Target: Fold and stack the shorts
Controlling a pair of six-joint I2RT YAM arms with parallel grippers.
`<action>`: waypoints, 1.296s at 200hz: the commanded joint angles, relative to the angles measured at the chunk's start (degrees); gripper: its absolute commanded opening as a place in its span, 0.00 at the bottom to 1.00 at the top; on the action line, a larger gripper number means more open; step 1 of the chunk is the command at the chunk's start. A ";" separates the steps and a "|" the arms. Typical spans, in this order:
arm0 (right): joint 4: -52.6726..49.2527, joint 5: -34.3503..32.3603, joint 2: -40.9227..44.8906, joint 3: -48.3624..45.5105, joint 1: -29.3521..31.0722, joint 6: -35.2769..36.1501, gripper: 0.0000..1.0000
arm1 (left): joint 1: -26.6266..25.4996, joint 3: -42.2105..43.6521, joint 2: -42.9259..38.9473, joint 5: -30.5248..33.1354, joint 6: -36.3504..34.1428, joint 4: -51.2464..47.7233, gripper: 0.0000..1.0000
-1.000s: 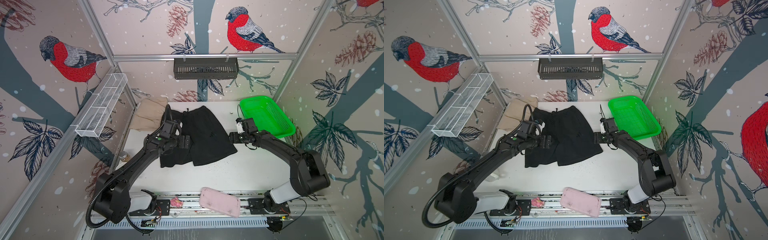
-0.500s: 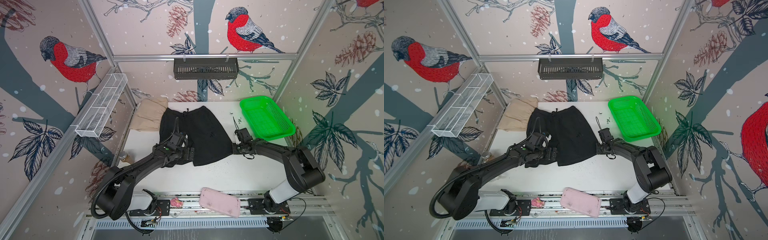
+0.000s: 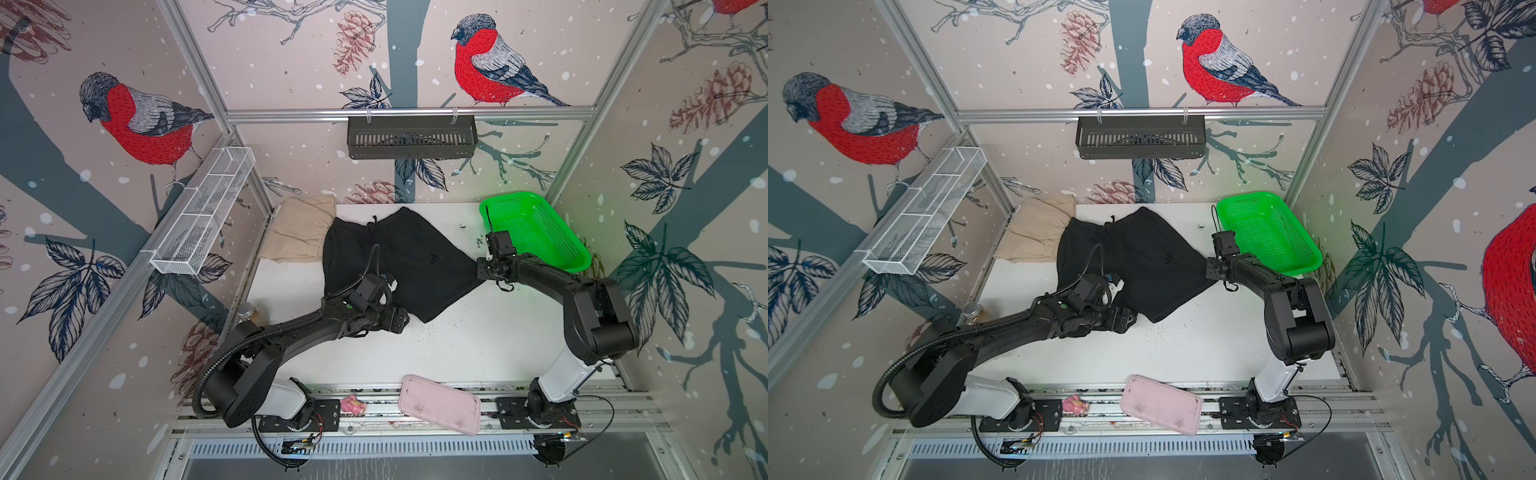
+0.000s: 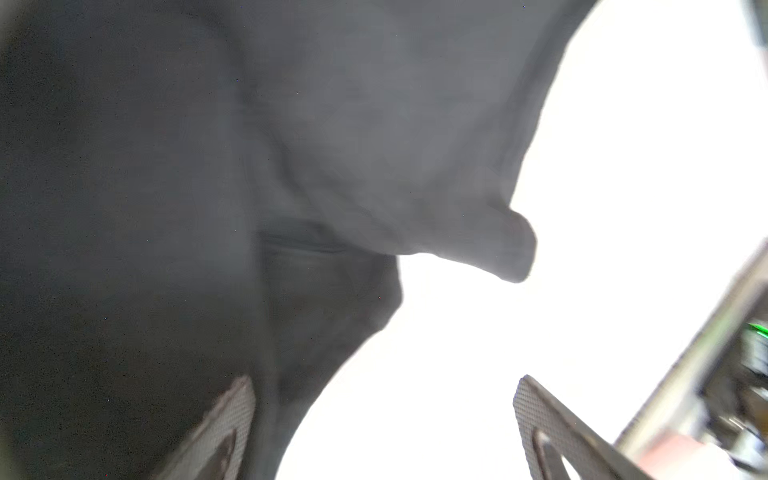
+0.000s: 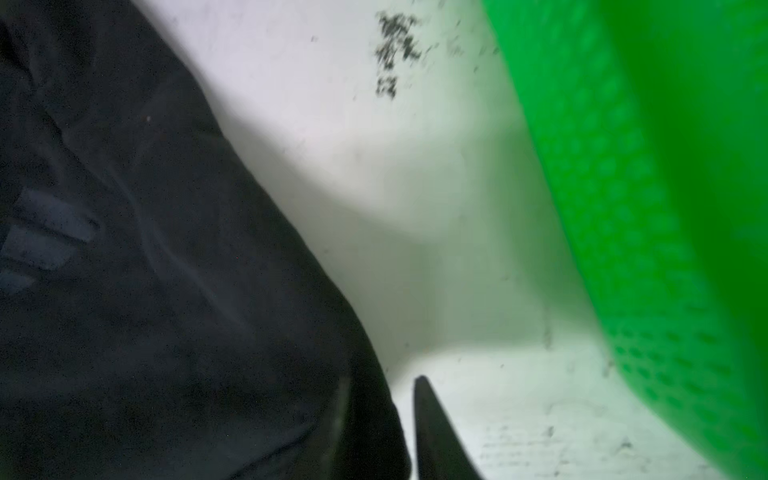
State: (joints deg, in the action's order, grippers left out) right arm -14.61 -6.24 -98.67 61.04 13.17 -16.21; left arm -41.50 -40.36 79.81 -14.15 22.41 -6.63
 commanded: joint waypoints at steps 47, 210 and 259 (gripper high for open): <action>0.40 10.39 11.14 -0.56 11.27 1.40 0.71 | 4.38 -12.43 -7.46 23.36 2.02 -13.98 0.97; -5.32 -9.04 -16.81 13.10 47.30 -10.20 0.53 | 23.83 -10.05 -17.61 16.49 -1.69 -15.12 0.97; -3.76 -4.94 -16.58 9.01 45.88 -9.90 0.18 | 23.84 -9.06 -17.05 13.16 -1.45 -12.66 0.97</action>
State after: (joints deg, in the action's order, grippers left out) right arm -14.87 -14.02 -115.13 72.47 59.96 -25.50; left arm -17.78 -50.04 62.81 1.23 21.10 -21.65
